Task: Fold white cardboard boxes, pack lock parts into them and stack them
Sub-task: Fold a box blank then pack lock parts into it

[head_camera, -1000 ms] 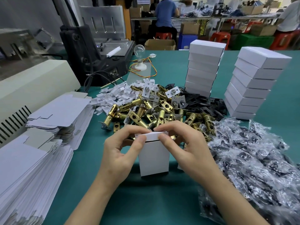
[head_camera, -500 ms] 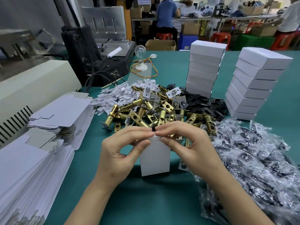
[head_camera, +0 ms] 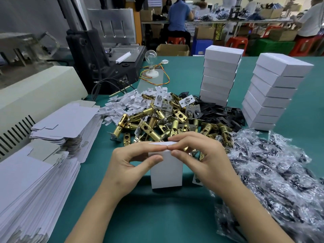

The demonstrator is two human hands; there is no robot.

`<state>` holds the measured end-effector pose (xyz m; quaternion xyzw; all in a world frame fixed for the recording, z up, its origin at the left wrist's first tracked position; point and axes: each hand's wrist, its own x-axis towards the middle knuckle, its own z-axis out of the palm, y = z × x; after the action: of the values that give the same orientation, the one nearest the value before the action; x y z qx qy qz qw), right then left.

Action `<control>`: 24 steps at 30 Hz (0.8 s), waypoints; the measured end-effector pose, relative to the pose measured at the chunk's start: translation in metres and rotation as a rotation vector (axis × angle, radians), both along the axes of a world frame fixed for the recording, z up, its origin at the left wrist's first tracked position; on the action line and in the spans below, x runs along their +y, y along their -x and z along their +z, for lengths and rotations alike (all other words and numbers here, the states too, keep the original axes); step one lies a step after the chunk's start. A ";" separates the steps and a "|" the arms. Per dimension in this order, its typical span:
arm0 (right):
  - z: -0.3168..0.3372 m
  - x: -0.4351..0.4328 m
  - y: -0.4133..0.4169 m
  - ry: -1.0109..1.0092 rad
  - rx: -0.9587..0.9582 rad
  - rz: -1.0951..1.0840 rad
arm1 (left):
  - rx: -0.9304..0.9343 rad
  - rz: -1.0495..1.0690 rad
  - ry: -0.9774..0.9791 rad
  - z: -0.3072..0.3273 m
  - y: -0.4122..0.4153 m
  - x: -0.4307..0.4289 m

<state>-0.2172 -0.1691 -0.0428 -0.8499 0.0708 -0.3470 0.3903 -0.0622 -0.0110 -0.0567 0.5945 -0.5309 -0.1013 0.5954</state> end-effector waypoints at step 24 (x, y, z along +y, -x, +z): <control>-0.003 0.058 -0.021 0.443 0.413 -0.340 | 0.683 0.246 -0.070 -0.012 0.001 -0.014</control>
<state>-0.1958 -0.1110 -0.0461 -0.9422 0.2119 -0.2348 0.1106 -0.0630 -0.0252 -0.0690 0.6059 -0.2221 -0.2397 0.7254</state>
